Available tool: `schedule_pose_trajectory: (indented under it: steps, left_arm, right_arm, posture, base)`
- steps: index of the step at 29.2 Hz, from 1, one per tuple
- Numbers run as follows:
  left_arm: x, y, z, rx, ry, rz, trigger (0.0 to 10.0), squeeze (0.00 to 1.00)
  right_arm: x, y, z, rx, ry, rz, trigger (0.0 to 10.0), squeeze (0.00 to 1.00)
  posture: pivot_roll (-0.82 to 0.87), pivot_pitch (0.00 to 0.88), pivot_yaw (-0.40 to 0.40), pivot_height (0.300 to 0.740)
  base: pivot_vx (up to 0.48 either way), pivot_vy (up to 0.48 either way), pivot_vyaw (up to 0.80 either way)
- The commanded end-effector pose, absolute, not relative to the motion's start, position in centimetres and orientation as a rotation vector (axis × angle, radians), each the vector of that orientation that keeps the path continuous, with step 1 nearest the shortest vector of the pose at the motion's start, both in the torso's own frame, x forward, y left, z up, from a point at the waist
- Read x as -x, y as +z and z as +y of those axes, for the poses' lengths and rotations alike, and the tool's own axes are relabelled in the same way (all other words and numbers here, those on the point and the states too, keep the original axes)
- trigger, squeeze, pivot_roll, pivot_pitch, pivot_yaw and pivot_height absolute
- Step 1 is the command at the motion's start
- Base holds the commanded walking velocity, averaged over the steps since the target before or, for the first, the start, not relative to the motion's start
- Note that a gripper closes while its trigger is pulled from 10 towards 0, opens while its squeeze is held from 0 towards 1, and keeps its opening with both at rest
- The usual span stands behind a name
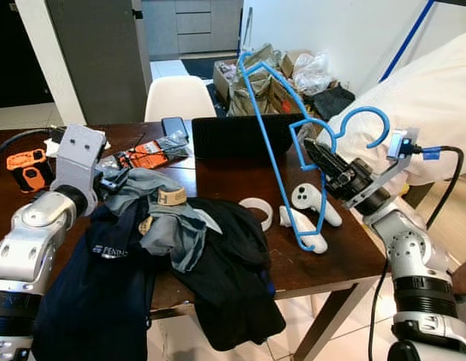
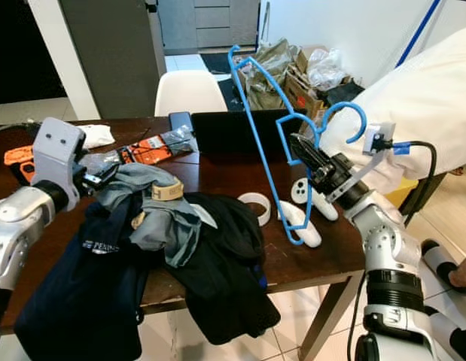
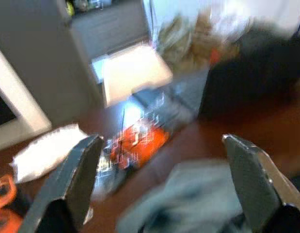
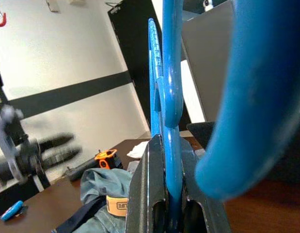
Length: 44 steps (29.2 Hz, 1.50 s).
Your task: Hang hanger
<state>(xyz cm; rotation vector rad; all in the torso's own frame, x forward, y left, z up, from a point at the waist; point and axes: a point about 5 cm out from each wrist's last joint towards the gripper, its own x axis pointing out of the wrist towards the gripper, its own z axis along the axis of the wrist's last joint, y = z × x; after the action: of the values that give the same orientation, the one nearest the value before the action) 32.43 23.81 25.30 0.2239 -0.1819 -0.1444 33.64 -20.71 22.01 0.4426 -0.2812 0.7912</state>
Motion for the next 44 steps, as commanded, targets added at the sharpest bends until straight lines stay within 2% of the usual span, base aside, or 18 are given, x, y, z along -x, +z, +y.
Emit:
schedule_pose_trajectory:
  steps: [1,2,3,6,7,9,11,13,30,40,41,44]
  left_arm:
    - [-31.9,27.4,22.5,-0.076,-0.243,-0.29,10.0,0.72]
    - [-31.9,27.4,22.5,-0.076,-0.243,-0.29,10.0,0.72]
    - [-31.3,28.5,21.2,0.048,-0.36,-0.351,10.0,0.0]
    - [-31.3,28.5,21.2,0.048,-0.36,-0.351,10.0,0.0]
    - [-30.7,29.1,20.1,0.128,-0.468,-0.388,10.0,0.0]
    - [-30.7,29.1,20.1,0.128,-0.468,-0.388,10.0,0.0]
    - [-30.1,28.3,18.5,0.169,-0.577,-0.377,10.0,0.0]
    - [-30.1,27.5,18.0,0.168,-0.595,-0.353,10.0,0.0]
    - [-30.3,23.8,16.9,0.239,-0.603,-0.225,10.0,0.0]
    - [-30.5,21.6,17.4,0.263,-0.569,-0.161,10.0,0.0]
    - [-30.9,19.4,17.7,0.27,-0.542,-0.095,10.0,0.0]
    - [-30.9,18.4,17.8,0.281,-0.533,-0.066,10.0,0.0]
  right_arm:
    - [-33.5,22.2,-20.6,-0.447,0.803,-0.287,10.0,0.0]
    - [-33.5,22.2,-20.6,-0.447,0.803,-0.287,10.0,0.0]
    - [-33.5,22.1,-20.5,-0.449,0.803,-0.283,10.0,0.0]
    - [-33.5,22.1,-20.5,-0.449,0.803,-0.283,10.0,0.0]
    - [-33.5,21.9,-20.5,-0.45,0.803,-0.278,10.0,0.0]
    - [-33.5,21.9,-20.5,-0.45,0.803,-0.278,10.0,0.0]
    - [-33.5,21.7,-20.6,-0.452,0.802,-0.269,10.0,0.0]
    - [-33.5,21.6,-20.6,-0.453,0.802,-0.264,10.0,0.0]
    - [-33.5,20.1,-20.9,-0.448,0.759,-0.202,10.0,0.0]
    - [-34.1,17.4,-22.1,-0.39,0.61,-0.077,10.0,0.0]
    - [-34.2,15.4,-22.7,-0.359,0.528,0.003,10.0,0.0]
    - [-34.2,14.8,-22.9,-0.357,0.499,0.026,10.0,0.0]
  posture:
    - [0.02,0.0,-0.005,0.74]
    - [0.02,0.0,-0.005,0.74]
    - [0.02,0.0,-0.005,0.74]
    - [0.02,0.0,-0.005,0.74]
    - [0.02,0.0,-0.003,0.74]
    - [0.02,0.0,-0.003,0.74]
    - [0.02,0.0,-0.002,0.74]
    - [0.02,0.0,-0.002,0.74]
    - [0.01,0.0,-0.001,0.74]
    - [0.01,0.0,0.001,0.74]
    - [0.01,0.0,0.002,0.74]
    - [0.01,0.0,0.002,0.74]
  base:
    - [0.0,0.0,0.0]
    - [0.0,0.0,0.0]
    - [0.0,0.0,0.0]
    - [0.0,0.0,0.0]
    - [0.0,0.0,0.0]
    - [0.0,0.0,0.0]
    - [-0.347,0.0,0.0]
    - [-0.375,0.0,0.0]
    - [-0.386,0.0,0.0]
    - [-0.388,0.0,0.0]
    - [-0.371,0.0,-0.8]
    - [-0.366,0.0,-0.8]
